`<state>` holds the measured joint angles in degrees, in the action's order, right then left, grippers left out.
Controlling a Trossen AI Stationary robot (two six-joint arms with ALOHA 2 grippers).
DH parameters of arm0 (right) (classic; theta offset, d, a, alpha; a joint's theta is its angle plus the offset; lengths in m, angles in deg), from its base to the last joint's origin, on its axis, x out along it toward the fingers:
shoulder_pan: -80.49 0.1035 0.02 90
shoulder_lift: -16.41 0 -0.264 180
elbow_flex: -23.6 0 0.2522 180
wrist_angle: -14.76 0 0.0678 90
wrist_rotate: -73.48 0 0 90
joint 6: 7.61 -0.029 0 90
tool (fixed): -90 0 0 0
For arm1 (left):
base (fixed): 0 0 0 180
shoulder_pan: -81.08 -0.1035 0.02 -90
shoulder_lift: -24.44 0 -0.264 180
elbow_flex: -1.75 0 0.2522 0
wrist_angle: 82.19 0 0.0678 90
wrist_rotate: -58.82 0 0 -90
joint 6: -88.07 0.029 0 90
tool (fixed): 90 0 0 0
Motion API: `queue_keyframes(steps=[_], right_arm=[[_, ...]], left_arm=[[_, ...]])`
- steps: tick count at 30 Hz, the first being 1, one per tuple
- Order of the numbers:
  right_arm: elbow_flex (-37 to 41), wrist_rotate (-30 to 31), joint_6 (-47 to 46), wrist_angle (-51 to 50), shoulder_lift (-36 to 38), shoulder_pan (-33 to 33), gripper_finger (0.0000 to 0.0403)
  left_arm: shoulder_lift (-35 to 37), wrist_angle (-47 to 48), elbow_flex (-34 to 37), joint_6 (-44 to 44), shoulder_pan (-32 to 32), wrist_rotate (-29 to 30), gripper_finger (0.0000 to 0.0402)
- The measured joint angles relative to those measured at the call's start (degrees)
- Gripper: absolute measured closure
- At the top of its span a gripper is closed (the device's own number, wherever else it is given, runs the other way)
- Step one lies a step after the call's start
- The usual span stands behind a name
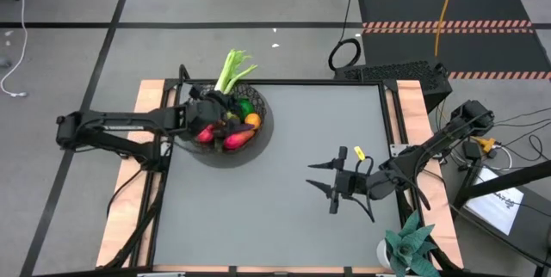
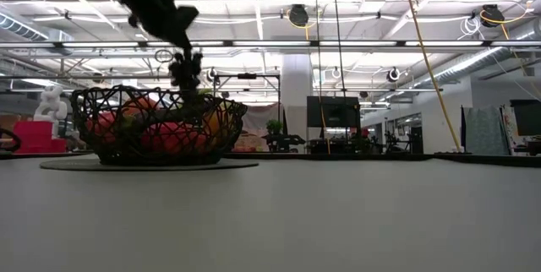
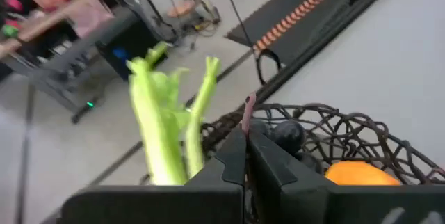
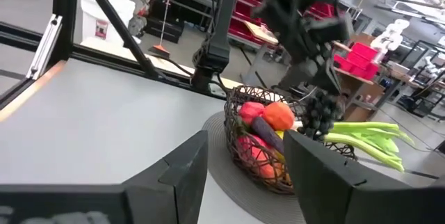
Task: Build produce basket
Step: Put the grapes into the wire basket, then return to Home Position
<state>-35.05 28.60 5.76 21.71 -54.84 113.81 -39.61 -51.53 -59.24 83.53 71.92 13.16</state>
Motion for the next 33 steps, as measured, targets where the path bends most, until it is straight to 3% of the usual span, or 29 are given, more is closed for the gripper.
queue_keyframes(steps=[3, 8, 14, 18, 26, 33], right_arm=[[0.22, -0.07, 0.0, -0.13, -0.02, 0.0, 0.0228], [0.22, -0.09, 0.0, -0.04, -0.02, 0.0, 0.0246], [0.22, -0.11, 0.0, -1.83, -0.02, 0.0, 0.027], [0.22, -0.13, 0.0, -2.82, -0.02, 0.0, 0.0298], [0.22, -0.28, -1.13, -6.84, 1.37, 0.13, 0.0393], [0.29, -0.38, -5.24, -14.3, 5.54, 0.13, 0.0395]], left_arm=[[-1.53, -3.08, 2.53, -1.74, -3.59, -3.98, 0.0388], [-2.85, -2.58, 4.79, -6.51, -6.55, -4.13, 0.0323], [-0.43, 5.1, 4.73, -13.78, -5.47, -4.14, 0.0239], [4.21, 8.47, 4.44, -15.44, -2.98, -3.82, 0.021], [20.09, 18.86, 3.13, -18.76, 7.86, -3.31, 0.0222], [28.82, 26.75, 6.8, -28.75, 23.75, -2.11, 0.027]])
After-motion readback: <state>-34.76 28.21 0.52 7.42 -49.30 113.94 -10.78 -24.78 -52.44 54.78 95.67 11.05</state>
